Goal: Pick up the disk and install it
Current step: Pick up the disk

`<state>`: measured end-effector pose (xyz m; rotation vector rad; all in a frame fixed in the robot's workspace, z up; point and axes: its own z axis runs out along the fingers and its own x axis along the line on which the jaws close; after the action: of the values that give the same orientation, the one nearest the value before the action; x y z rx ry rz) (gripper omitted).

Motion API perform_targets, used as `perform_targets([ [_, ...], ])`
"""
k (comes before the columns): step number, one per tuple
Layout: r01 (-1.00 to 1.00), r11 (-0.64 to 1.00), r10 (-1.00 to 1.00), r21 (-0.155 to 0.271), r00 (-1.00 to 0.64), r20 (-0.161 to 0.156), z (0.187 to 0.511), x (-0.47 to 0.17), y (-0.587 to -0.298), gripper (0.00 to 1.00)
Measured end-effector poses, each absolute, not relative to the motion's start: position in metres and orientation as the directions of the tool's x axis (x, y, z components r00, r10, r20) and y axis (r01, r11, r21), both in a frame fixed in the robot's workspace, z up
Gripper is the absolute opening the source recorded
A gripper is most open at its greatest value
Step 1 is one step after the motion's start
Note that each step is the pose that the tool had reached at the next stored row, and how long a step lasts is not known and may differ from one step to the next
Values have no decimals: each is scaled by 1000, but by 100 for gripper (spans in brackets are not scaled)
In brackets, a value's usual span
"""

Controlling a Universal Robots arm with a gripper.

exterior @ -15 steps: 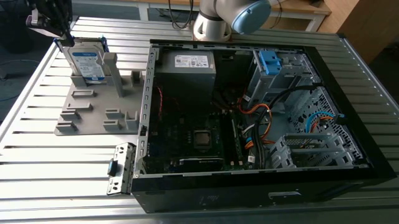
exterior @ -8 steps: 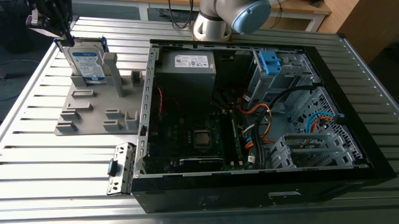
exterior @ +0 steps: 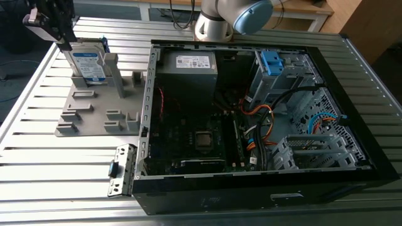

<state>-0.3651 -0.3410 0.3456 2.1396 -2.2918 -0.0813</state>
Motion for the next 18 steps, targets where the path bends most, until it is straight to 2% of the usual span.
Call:
perform_targets([
  [1,-997,68,-997,41,-69,-32,346,-365,-341,41],
  [18,-997,69,-997,41,-70,-31,345,-365,-335,41],
])
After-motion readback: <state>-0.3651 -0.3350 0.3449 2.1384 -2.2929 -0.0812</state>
